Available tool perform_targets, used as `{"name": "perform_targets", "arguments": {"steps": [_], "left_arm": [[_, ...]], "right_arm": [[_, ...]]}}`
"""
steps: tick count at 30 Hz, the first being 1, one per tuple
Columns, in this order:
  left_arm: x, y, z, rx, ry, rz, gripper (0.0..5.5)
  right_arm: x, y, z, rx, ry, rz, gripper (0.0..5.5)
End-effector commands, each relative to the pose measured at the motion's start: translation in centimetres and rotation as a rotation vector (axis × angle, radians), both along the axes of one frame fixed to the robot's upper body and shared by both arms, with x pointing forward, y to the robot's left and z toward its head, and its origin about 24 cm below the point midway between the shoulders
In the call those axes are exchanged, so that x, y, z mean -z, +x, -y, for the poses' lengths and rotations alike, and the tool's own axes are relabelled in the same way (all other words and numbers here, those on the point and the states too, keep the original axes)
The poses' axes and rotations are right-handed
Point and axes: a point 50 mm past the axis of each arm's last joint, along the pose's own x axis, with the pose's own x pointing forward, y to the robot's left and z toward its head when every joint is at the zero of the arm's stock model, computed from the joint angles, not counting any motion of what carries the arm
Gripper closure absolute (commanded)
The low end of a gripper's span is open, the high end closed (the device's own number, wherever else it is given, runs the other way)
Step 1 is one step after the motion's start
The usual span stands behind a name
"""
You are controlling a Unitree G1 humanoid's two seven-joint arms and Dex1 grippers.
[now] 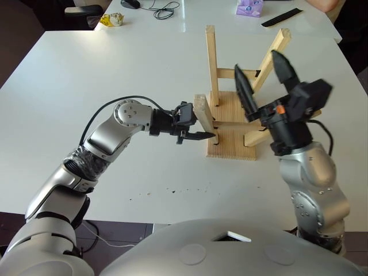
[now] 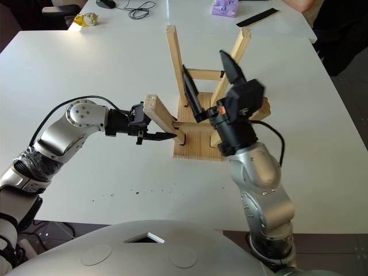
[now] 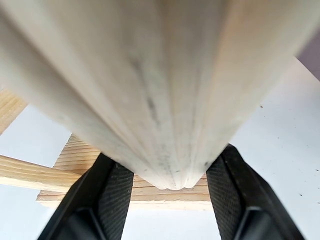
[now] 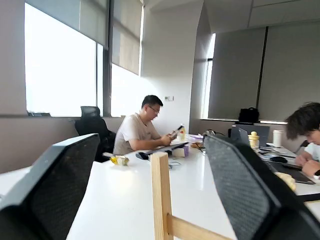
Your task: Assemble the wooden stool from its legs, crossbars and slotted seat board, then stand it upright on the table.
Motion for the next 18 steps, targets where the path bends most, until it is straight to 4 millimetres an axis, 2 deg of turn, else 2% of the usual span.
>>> {"name": "perform_targets", "arguments": {"steps": [1,6,18], "left_arm": [[4.2,-0.4,-4.4,-0.268,0.240,-0.150,3.43],[3.3,-0.2,-4.1,-0.299,0.193,-0.137,3.43],[3.7,0.3,-4.3,-0.311,0.199,-0.199,3.43]], "right_arm": [[-1.7,-0.6,2.2,-0.049,0.119,-0.014,1.66],[-1.1,0.1,4.2,0.021,0.094,-0.074,1.66],[0.2,1.1,6.6,0.106,0.041,-0.120,1.66]]}}
